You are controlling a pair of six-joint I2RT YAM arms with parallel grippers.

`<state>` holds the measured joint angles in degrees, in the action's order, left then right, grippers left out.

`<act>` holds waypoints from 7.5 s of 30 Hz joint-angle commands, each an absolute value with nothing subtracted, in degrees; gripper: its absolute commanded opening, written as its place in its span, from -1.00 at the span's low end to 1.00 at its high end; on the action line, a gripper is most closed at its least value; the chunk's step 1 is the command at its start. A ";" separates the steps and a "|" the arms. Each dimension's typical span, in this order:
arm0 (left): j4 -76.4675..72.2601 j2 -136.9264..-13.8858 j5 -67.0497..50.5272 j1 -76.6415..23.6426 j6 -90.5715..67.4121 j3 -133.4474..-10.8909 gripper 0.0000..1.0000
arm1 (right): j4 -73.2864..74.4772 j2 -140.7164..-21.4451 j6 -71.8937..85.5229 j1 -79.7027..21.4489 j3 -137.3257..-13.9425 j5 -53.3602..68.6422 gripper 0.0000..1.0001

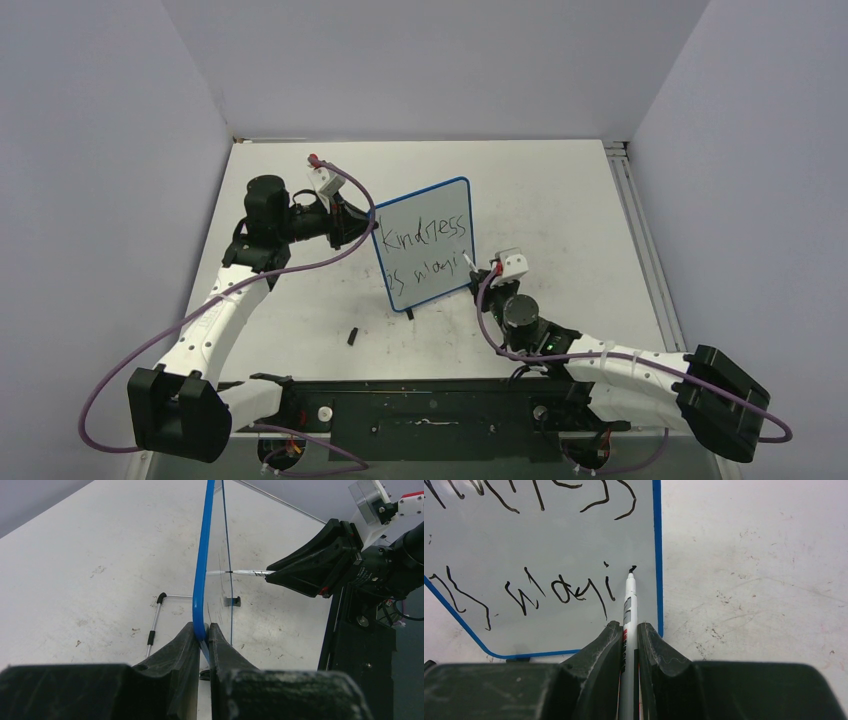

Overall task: Write a sentence on the whiteboard
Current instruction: Write a sentence on the whiteboard, then close the whiteboard marker at the center of the board.

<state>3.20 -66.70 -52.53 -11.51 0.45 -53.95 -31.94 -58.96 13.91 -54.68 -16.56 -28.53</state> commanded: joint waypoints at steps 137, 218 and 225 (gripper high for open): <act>31.19 -64.06 13.86 -39.17 -43.75 -29.08 -0.21 | -13.07 -28.49 15.01 -56.60 -17.11 -31.57 -0.81; 22.63 -33.13 -11.94 -59.33 4.27 -37.09 -1.00 | 40.64 -68.41 11.78 -44.42 -69.99 51.26 -0.89; 22.22 -33.51 -12.97 -59.33 3.87 -36.91 -1.00 | 39.46 -69.09 11.95 -44.41 -68.51 52.73 -0.89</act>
<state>25.91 -33.45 -11.44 -59.16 3.70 -36.88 41.74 -68.93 12.64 -44.64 -68.93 50.46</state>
